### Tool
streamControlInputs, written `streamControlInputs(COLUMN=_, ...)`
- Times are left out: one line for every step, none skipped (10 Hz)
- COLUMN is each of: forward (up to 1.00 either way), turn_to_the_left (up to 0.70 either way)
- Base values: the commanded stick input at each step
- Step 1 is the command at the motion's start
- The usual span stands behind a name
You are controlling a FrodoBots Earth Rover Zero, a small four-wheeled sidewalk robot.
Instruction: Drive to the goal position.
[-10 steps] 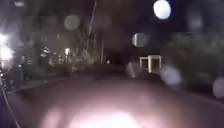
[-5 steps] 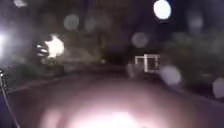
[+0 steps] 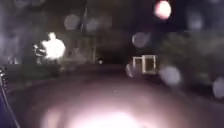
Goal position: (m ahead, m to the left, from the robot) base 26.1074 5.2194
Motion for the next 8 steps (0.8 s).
streamControlInputs(forward=0.0, turn_to_the_left=0.0)
streamControlInputs(forward=0.0, turn_to_the_left=0.02)
streamControlInputs(forward=0.0, turn_to_the_left=-0.1)
streamControlInputs(forward=0.0, turn_to_the_left=-0.43)
streamControlInputs(forward=0.0, turn_to_the_left=-0.5)
streamControlInputs(forward=0.0, turn_to_the_left=-0.5)
streamControlInputs(forward=0.0, turn_to_the_left=-0.5)
streamControlInputs(forward=0.0, turn_to_the_left=-0.5)
